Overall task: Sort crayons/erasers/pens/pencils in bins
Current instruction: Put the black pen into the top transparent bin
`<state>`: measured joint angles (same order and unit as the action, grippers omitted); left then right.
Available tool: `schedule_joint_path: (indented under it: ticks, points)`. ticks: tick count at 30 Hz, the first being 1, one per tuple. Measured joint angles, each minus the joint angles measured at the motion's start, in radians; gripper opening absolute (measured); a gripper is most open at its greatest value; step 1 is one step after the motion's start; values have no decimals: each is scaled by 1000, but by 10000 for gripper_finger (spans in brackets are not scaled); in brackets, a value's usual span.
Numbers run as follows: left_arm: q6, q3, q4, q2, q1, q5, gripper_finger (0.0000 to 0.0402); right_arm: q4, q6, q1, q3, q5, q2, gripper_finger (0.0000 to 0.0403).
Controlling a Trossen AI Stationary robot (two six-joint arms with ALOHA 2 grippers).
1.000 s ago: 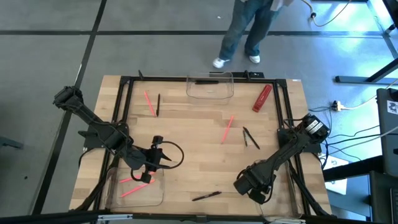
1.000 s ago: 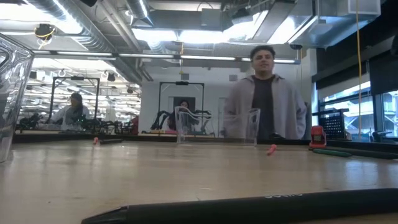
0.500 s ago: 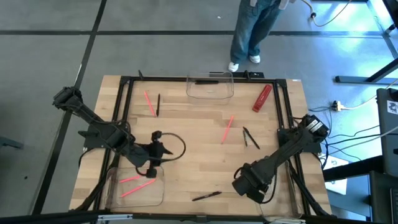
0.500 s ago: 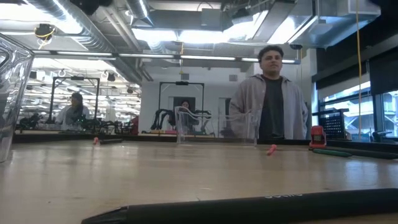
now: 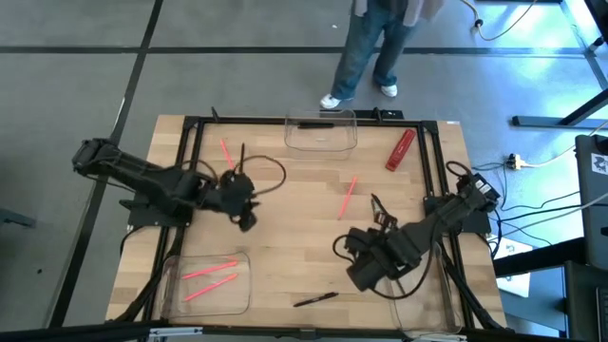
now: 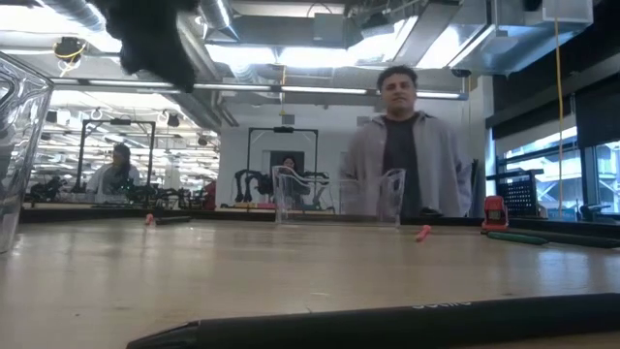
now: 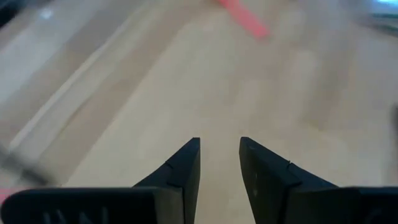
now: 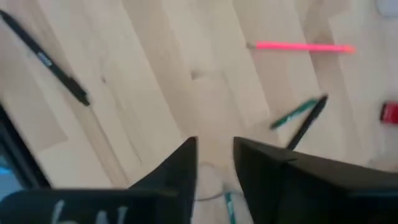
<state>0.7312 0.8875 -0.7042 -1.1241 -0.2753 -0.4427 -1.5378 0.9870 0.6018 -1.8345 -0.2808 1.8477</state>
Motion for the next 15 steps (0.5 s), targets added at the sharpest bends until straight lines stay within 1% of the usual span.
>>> schedule_joint_path:
  ticks: [3,6,12,15]
  points:
    - [86,0,-103,-1,104,50,105,0,-69,-30,-10,-15,0,103]
    - [121,0,-179,-3,220,110,105,11,-132,-61,-12,-15,0,103]
    - [126,0,-227,-3,451,218,105,81,-291,-110,-12,-13,0,103]
    - [122,0,-230,-4,552,235,105,112,-385,-133,-12,3,0,103]
